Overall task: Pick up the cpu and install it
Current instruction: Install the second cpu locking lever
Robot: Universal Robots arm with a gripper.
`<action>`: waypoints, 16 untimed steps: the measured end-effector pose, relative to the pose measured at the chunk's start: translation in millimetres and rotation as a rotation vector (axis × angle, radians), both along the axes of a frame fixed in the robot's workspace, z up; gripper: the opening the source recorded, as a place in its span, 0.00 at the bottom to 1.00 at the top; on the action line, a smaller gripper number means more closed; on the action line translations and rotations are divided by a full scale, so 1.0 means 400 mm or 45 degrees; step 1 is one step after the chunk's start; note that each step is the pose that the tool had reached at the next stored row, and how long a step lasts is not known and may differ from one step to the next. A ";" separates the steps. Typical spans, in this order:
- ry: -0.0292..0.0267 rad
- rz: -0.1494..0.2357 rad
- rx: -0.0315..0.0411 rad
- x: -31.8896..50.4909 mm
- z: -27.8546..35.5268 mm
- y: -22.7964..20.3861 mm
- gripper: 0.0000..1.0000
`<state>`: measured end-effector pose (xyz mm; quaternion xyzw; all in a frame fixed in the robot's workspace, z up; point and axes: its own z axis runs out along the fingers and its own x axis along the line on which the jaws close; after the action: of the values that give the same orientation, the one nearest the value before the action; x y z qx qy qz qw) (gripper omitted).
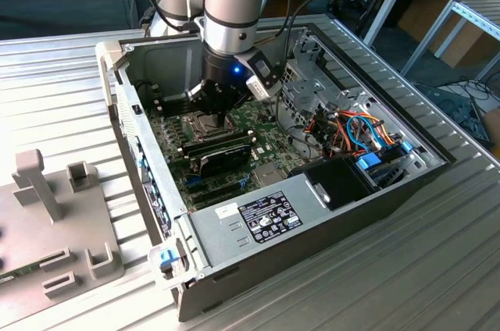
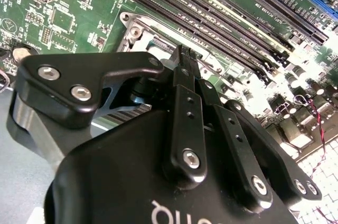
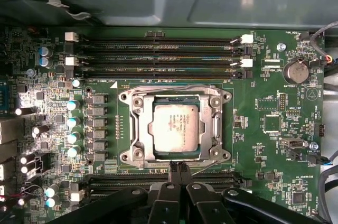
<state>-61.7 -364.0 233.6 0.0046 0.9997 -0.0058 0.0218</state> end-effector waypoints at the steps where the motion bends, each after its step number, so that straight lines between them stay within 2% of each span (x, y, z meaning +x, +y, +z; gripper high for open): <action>1: -0.0001 0.000 0.0001 -0.001 -0.002 0.000 0.11; 5: -0.0001 0.000 0.0000 -0.011 -0.012 0.000 0.11; 10: 0.0000 0.000 0.0000 -0.018 -0.037 0.000 0.11; 14: -0.0001 0.000 0.0000 -0.018 -0.039 0.000 0.11; 16: 0.0000 0.000 0.0000 -0.018 -0.049 0.000 0.11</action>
<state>-68.9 -364.0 214.1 0.0046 0.9997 -0.0058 0.0218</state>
